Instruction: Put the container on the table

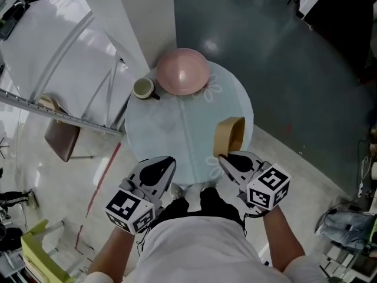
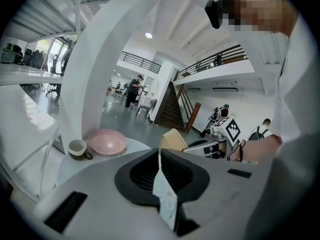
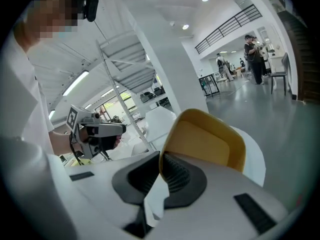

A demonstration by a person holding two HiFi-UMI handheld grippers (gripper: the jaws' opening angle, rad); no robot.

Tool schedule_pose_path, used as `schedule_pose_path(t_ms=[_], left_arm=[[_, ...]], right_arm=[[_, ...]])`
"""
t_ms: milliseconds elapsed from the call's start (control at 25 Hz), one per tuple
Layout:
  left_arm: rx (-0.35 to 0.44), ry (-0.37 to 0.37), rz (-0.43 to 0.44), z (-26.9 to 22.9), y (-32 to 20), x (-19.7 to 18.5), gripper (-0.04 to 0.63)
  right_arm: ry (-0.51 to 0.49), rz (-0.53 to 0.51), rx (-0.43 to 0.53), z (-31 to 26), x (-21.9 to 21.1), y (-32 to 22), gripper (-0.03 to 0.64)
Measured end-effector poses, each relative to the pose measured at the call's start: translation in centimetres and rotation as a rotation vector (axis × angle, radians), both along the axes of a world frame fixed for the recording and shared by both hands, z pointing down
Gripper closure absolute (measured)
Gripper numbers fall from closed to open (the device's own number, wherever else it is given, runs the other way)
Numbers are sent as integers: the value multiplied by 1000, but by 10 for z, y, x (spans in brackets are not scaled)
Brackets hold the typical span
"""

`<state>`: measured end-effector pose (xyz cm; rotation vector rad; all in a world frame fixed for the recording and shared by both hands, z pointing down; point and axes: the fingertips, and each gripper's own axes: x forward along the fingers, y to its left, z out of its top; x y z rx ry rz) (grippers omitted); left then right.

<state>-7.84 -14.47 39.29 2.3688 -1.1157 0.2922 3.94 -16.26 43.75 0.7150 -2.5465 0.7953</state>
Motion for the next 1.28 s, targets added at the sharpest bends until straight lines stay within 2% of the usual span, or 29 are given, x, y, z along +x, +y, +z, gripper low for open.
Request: schedule_pose_path(t_ms=[360,720,1280], left_arm=[[-49,-22,-104,14,-25,23,561],[-101,-39,-202,29,-29,30,561],[-142,-24,-251,51,-28,22,561]], right_arm=[[89,-179,-16,39,11,-35,583],[158,-337,-36,85,4,-50,583],[362,-561,25,145,-33,-41,583]])
